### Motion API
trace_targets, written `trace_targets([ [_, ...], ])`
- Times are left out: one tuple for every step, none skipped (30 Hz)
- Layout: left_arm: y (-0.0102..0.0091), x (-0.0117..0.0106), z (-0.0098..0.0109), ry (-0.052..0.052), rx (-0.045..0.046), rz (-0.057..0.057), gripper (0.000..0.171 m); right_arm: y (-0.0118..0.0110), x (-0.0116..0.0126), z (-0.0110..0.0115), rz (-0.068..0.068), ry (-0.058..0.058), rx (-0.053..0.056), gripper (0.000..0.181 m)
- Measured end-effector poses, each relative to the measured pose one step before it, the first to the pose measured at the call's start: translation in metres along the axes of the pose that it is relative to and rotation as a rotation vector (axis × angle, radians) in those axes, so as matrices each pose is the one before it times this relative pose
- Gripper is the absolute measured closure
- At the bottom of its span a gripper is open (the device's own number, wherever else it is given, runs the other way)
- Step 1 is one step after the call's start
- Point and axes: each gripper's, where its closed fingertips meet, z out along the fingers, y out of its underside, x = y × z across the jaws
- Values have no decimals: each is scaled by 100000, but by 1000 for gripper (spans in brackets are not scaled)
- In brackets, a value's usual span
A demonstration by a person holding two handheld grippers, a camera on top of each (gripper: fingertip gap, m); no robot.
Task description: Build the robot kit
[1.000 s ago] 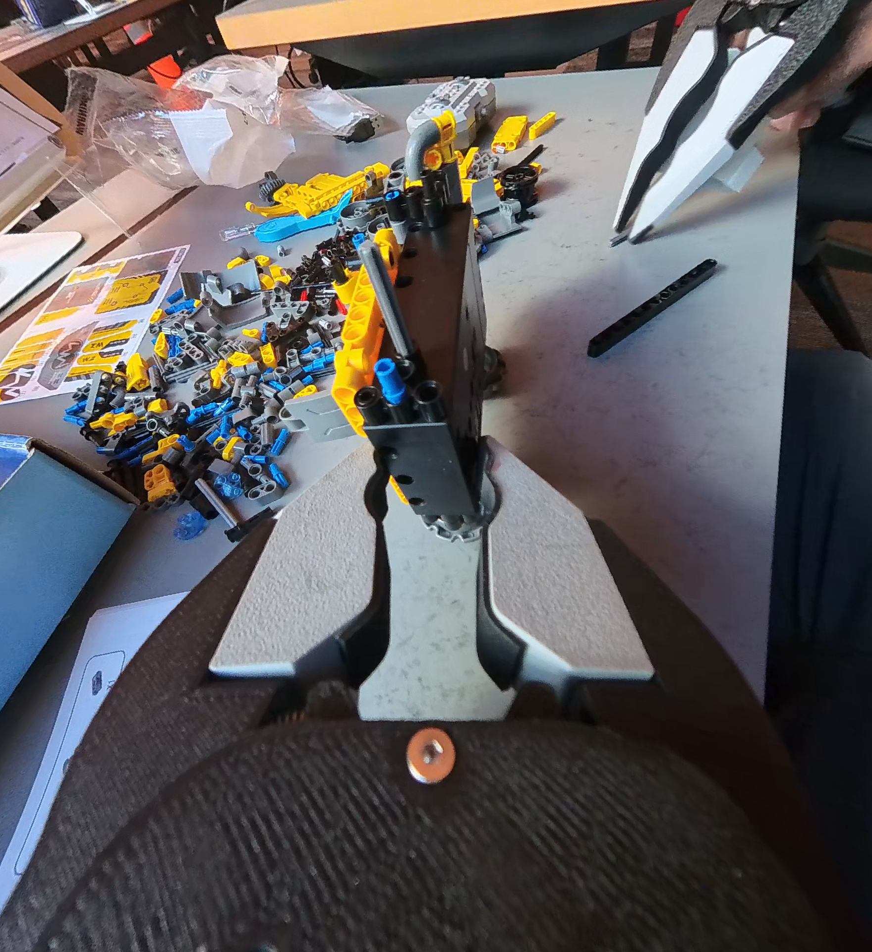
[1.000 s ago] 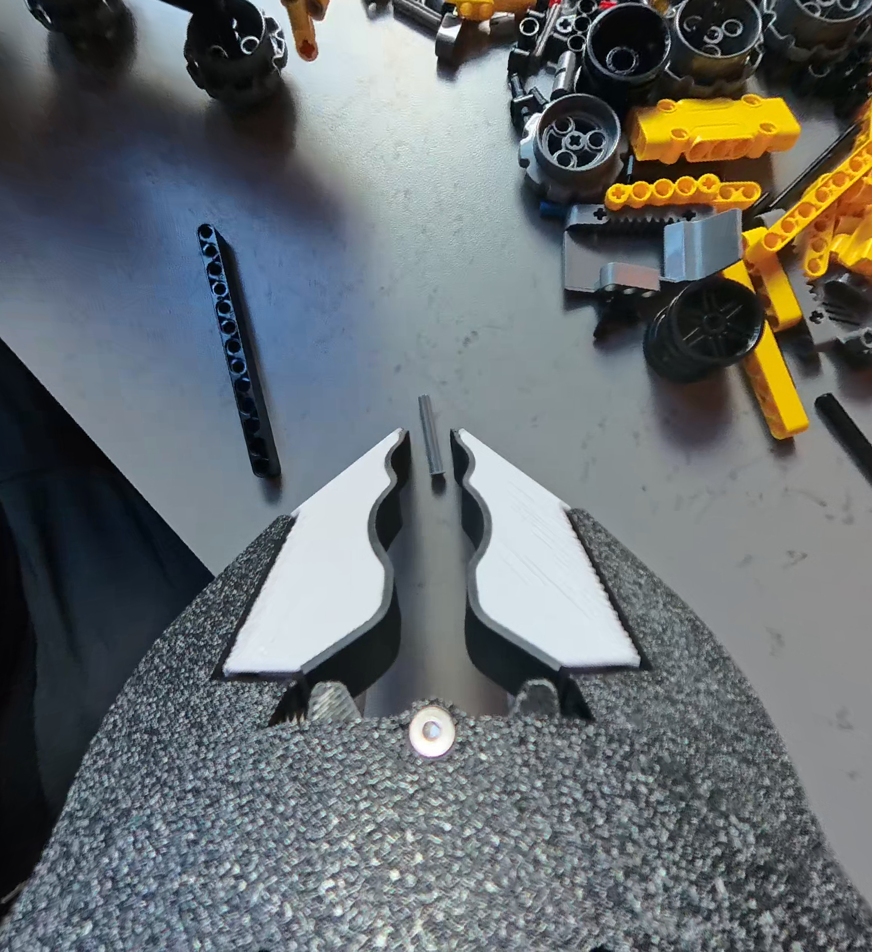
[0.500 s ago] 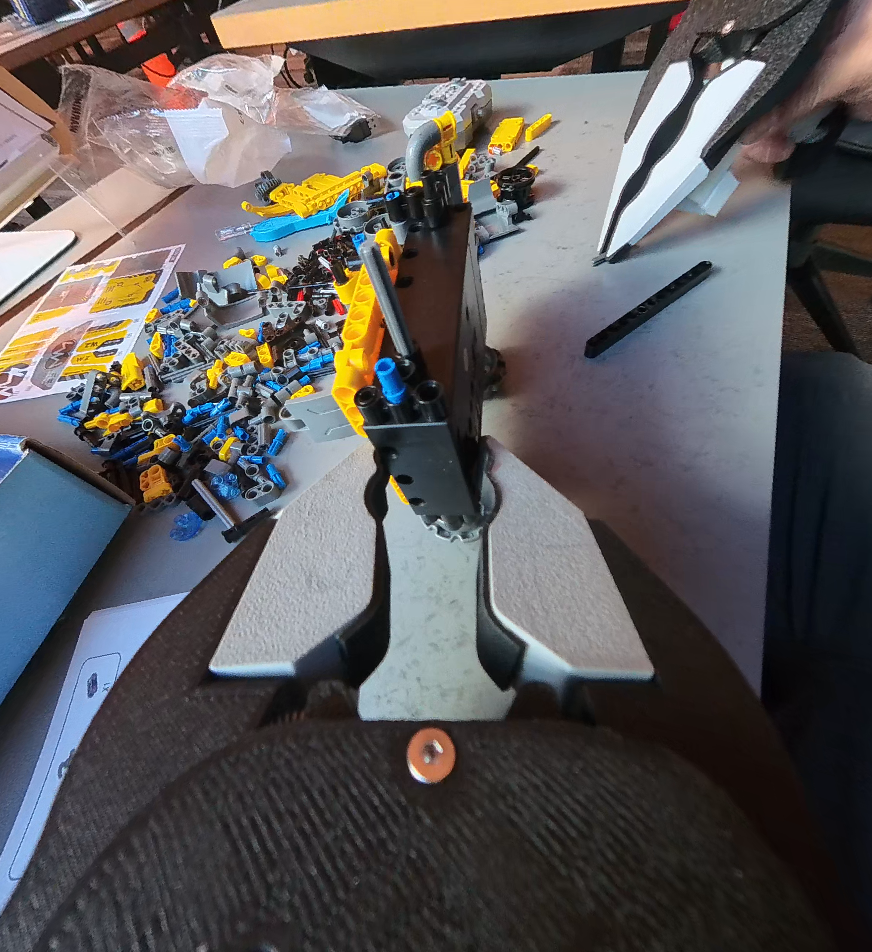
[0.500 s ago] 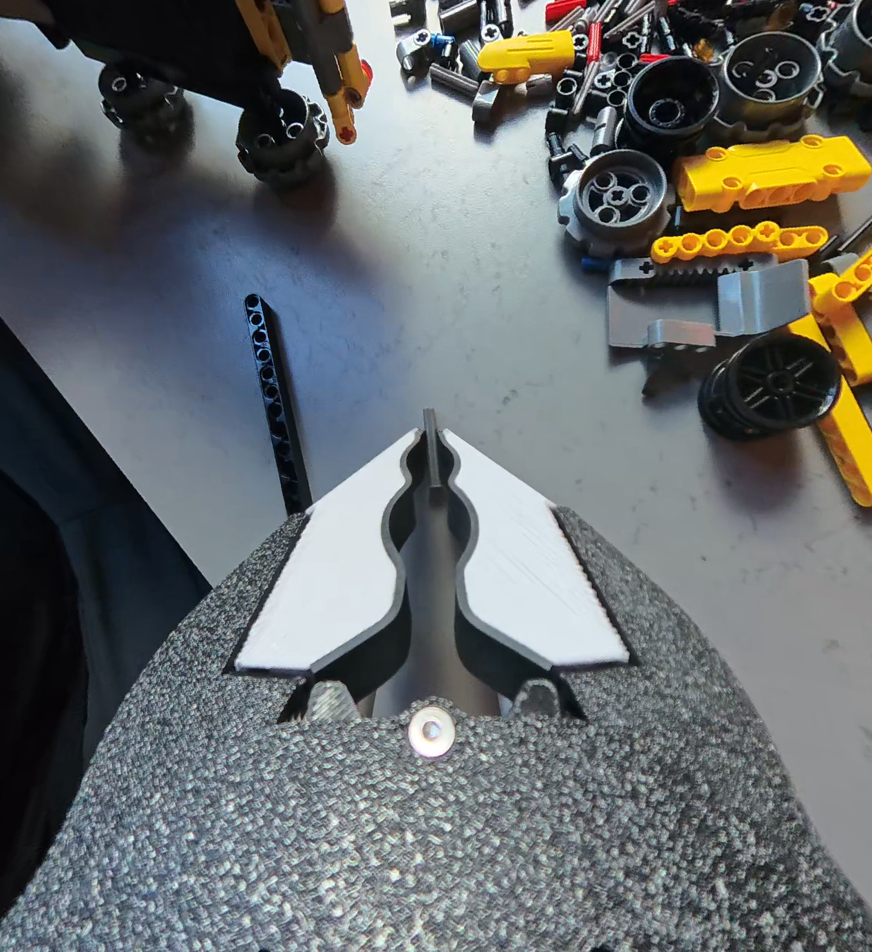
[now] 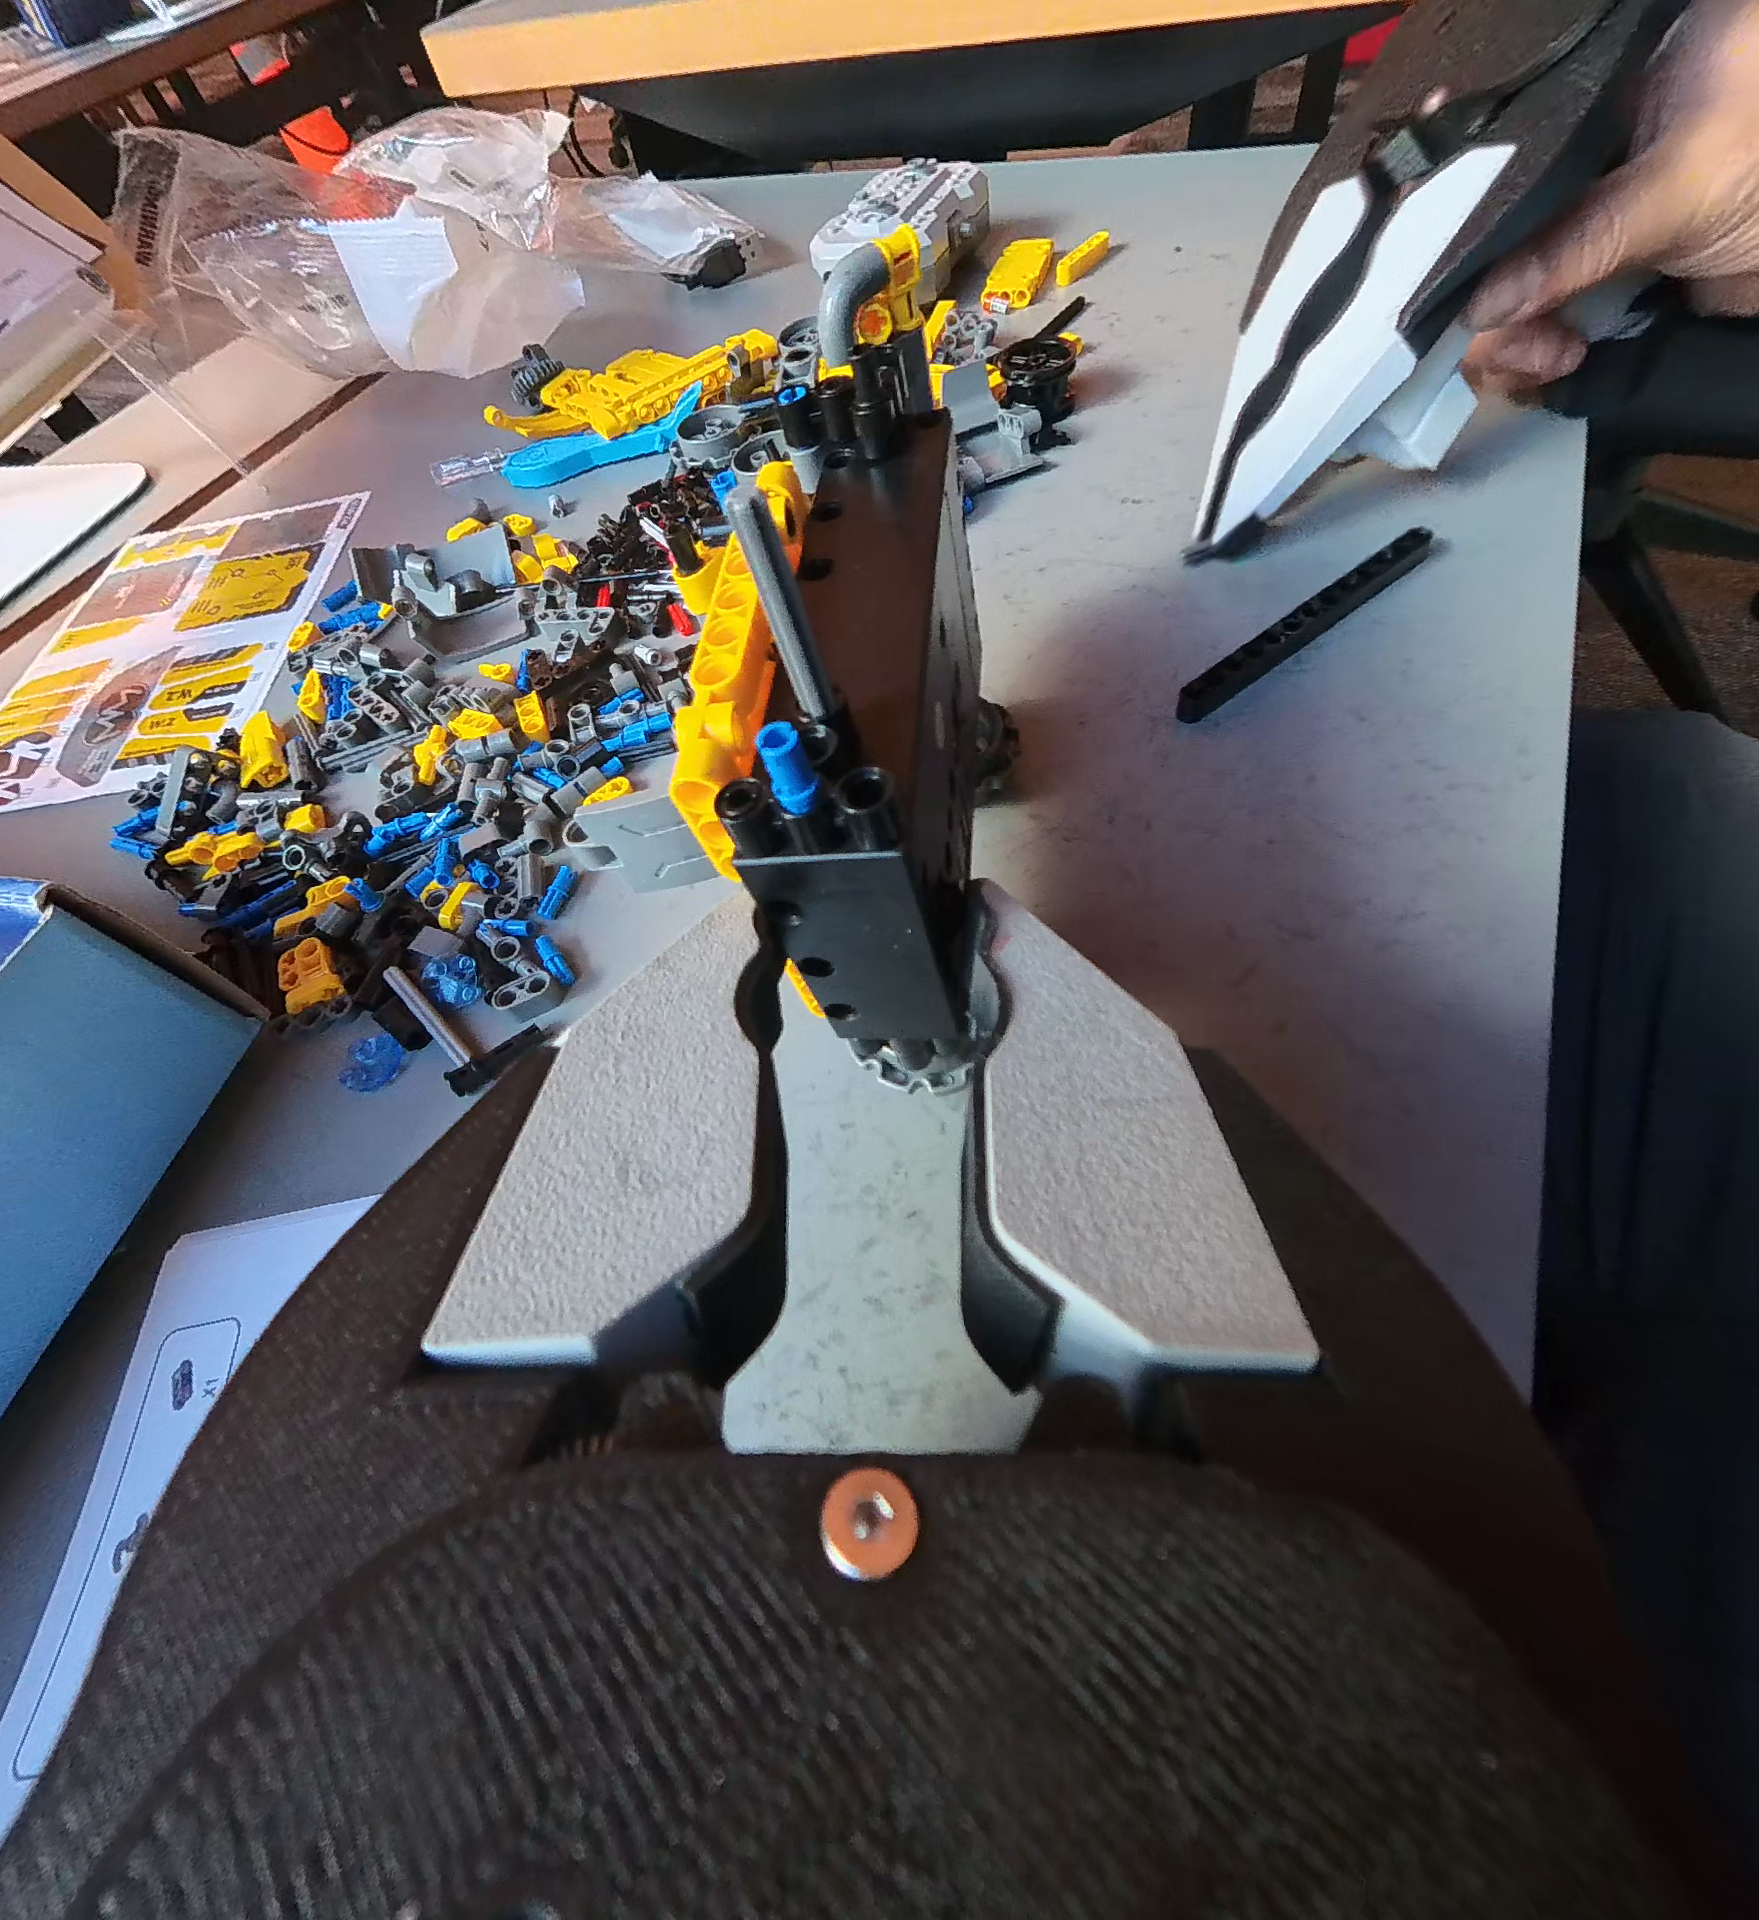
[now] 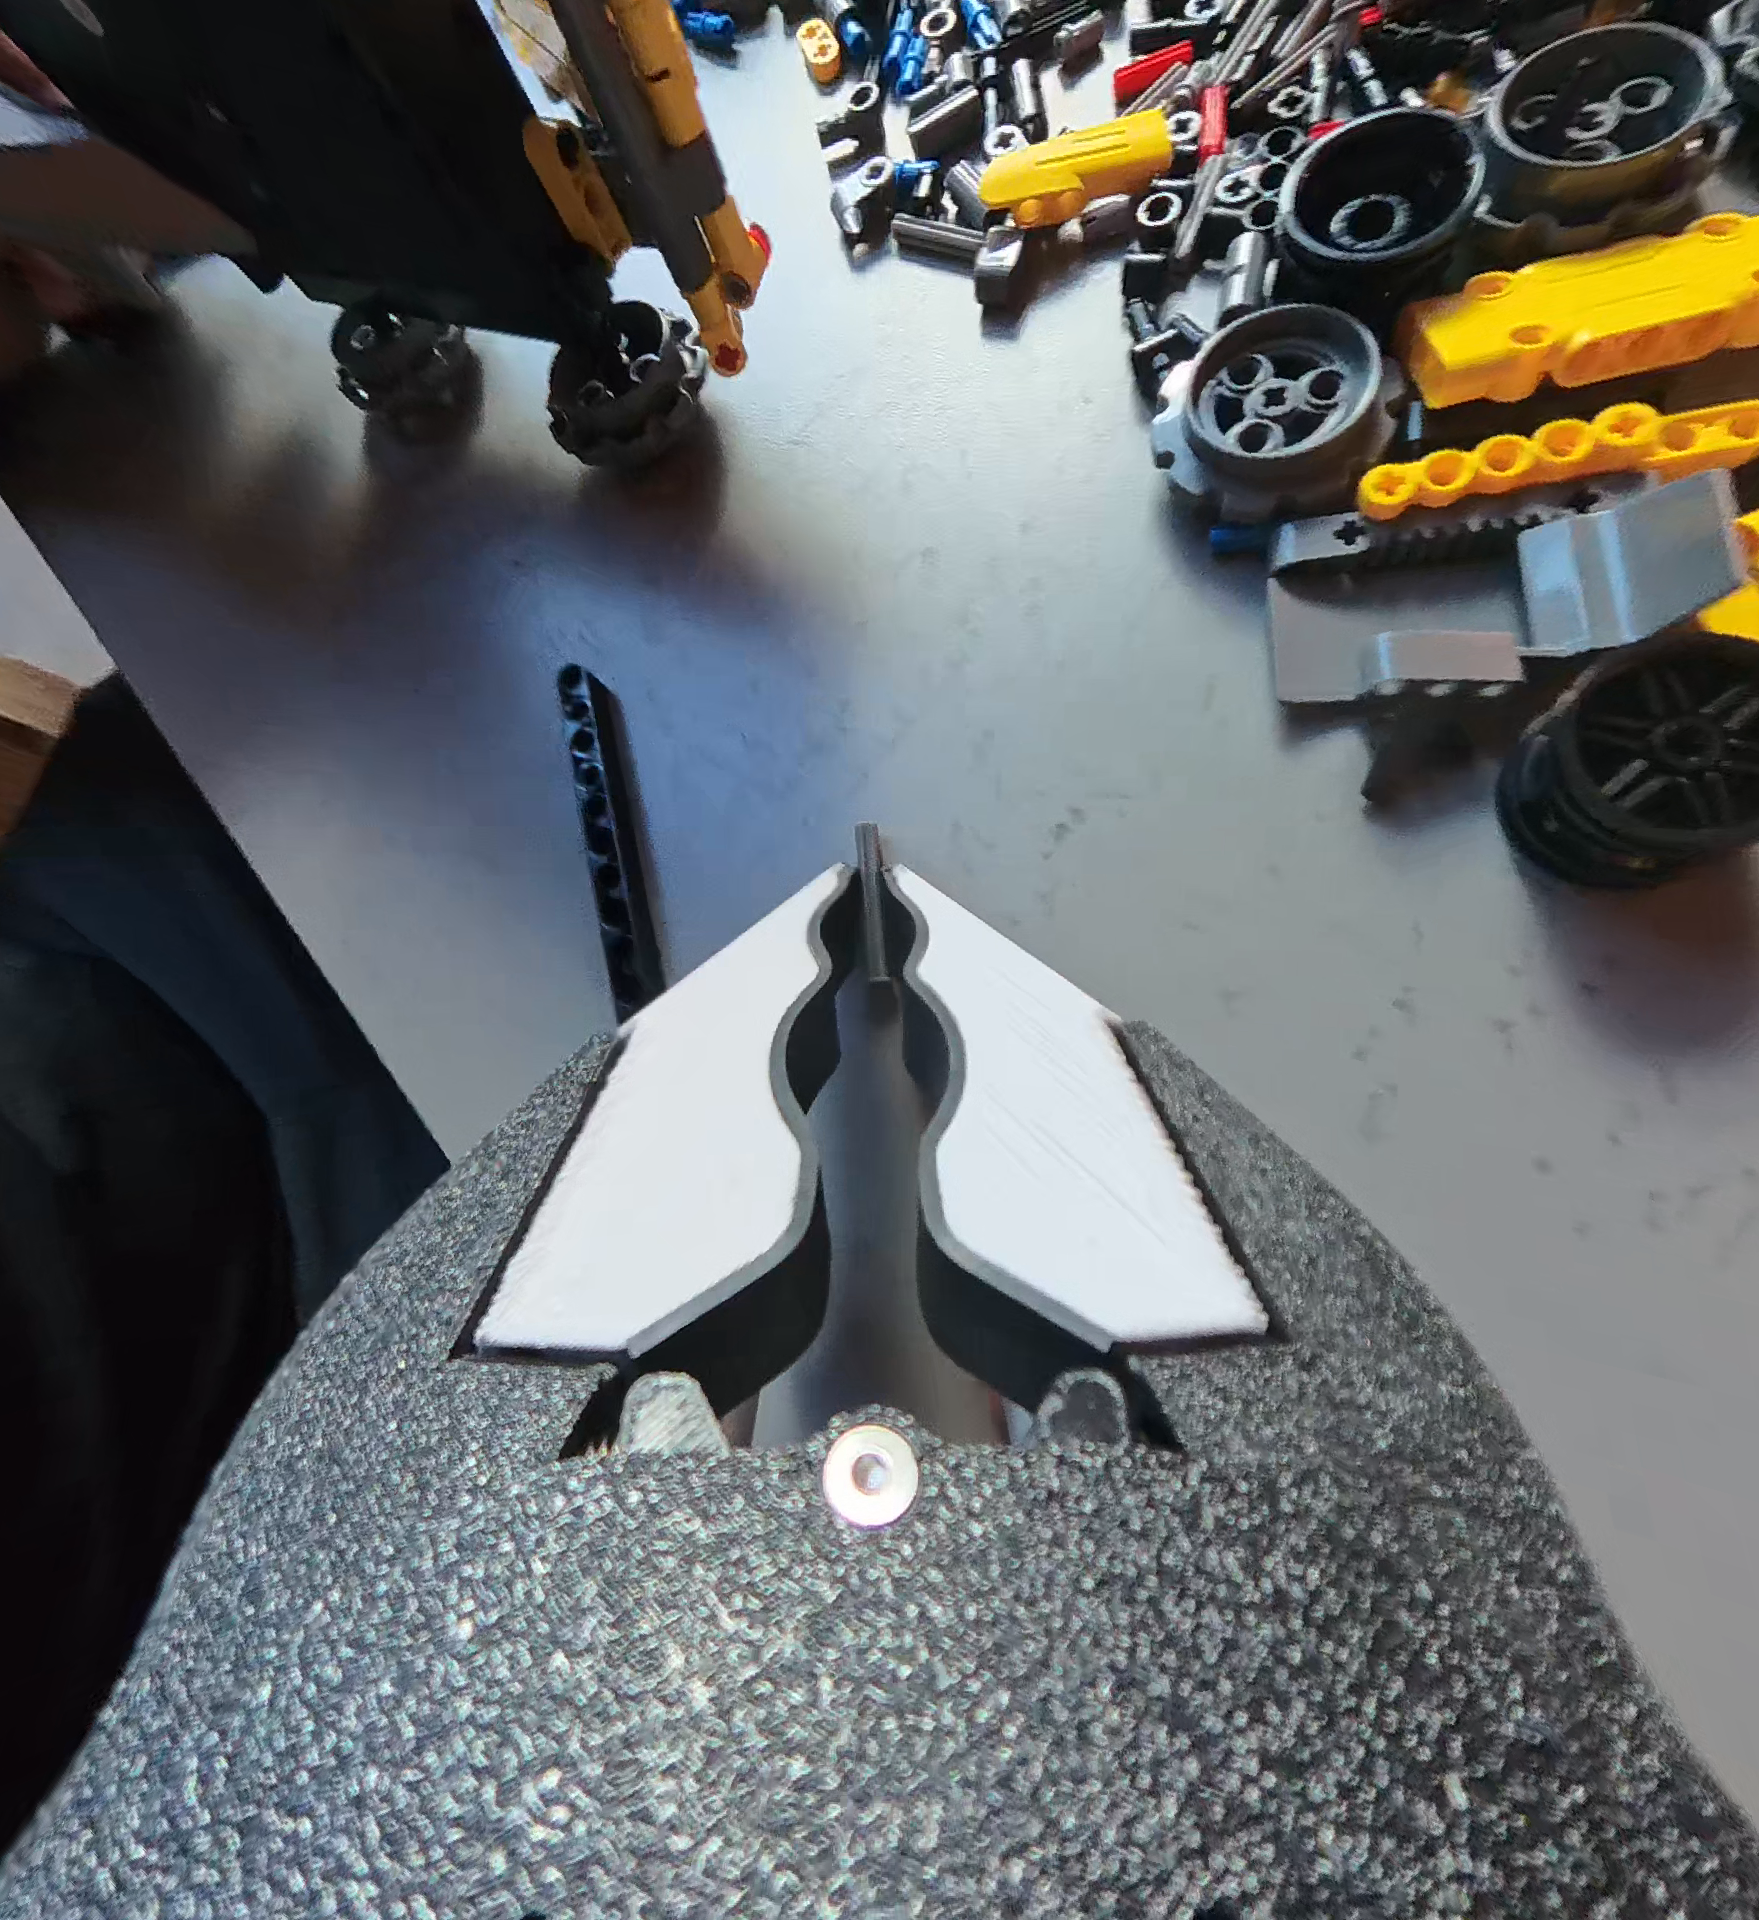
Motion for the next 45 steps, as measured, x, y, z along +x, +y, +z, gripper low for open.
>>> trace_targets([
  [-1,2,1,32,10,32,142,-148,-308,256,678,-1392,-75,177],
  [-1,11,-3,27,12,26,142,-163,-253,273,-284,-434,-125,178],
  [-2,2,1,34,13,43,142,-166,-252,284,-862,-253,-214,177],
  [0,3,-4,-7,5,69,142,-145,-273,277,-1050,-489,-222,177],
  [-1,12,-8,-5,11,74,142,-164,-224,261,-1013,-425,-27,177],
  [-5,7,4,5,5,97,142,-149,-141,216,-715,-234,118,177],
  [0,7,-4,21,6,67,142,-113,-93,160,-284,-266,85,177],
  [0,0,0,0,3,5,142,-76,-42,98,24,-322,115,177],
  [-1,-3,4,21,1,-42,142,-46,-11,49,167,-248,179,177],
  [-1,-12,8,21,0,-50,142,-10,4,5,116,-77,131,177],
  [0,3,0,7,1,-35,142,4,2,3,-87,121,33,177],
  [-1,-8,4,5,1,-1,142,7,11,1,-303,285,0,177],
  [0,-3,0,-16,-2,12,142,13,10,2,-418,367,15,177],
  [0,-8,4,-5,-2,-19,142,5,-4,6,-338,263,26,177],
  [-1,-4,4,15,1,-44,142,-1,7,-4,-49,-17,37,177],
  [0,-6,4,5,-3,-34,142,8,-5,-8,284,-315,42,177],
  [3,-12,-4,0,4,-13,142,-9,1,2,514,-527,43,177],
  [0,-1,0,-4,2,8,142,9,-3,-3,555,-548,31,177],
  [9,1,4,0,-2,11,142,-8,3,0,372,-369,20,177],
  [-1,-8,4,3,1,-3,142,6,-1,-3,106,-120,12,177],
  [0,-1,0,-1,0,5,142,1,-3,-6,-107,91,4,177],
  [0,-2,0,1,3,23,142,4,9,-2,-233,210,3,177],
  [-1,-2,0,0,4,23,142,6,0,1,-258,230,5,177],
  [0,0,0,3,-1,12,142,-3,6,1,-187,167,6,177],
  [0,-7,4,12,-1,-13,142,5,4,-3,-55,51,7,177],
  [-1,-8,4,3,0,-10,142,10,-3,0,60,-56,8,177],
  [0,-2,0,-2,1,19,142,-4,-2,-3,80,-73,7,177],
  [0,6,-4,-4,1,29,142,0,-1,0,1,-3,4,177],
  [-1,-10,4,-1,3,15,142,-4,4,7,-56,47,1,177],
  [0,3,0,15,1,-11,142,-1,2,0,-15,6,4,177],
  [4,-10,-4,13,3,-21,142,4,0,3,76,-77,2,177],
  [0,0,0,2,0,2,142,-2,-1,-14,161,-163,6,177],
  [0,-1,0,2,1,12,142,1,-4,10,204,-210,13,177],
  [-1,-7,4,13,1,-10,142,0,-4,0,155,-165,11,177],
  [0,3,0,13,2,-16,142,-9,4,0,64,-84,4,177],
  [0,-8,4,5,-3,0,142,0,-3,0,-3,-20,0,177],
  [-10,3,-4,30,6,-10,142,-4,3,7,-54,38,2,177],
  [2,5,-7,61,16,2,142,-5,-5,-3,-63,48,2,177],
  [0,3,0,31,-2,15,142,-1,2,0,-14,4,4,177],
  [-1,-7,4,18,2,-1,142,0,-1,10,52,-53,2,177],
  [0,5,0,28,3,-11,142,1,-3,-10,112,-107,2,177],
  [-1,8,0,56,5,-6,142,-5,5,3,160,-150,4,177],
  [4,-5,-4,44,1,-30,142,1,-4,-1,165,-162,5,177],
  [-1,-1,5,46,7,-23,142,-2,-5,6,133,-142,2,177],
  [0,2,0,15,-3,-2,142,-2,7,6,55,-93,1,177],
])
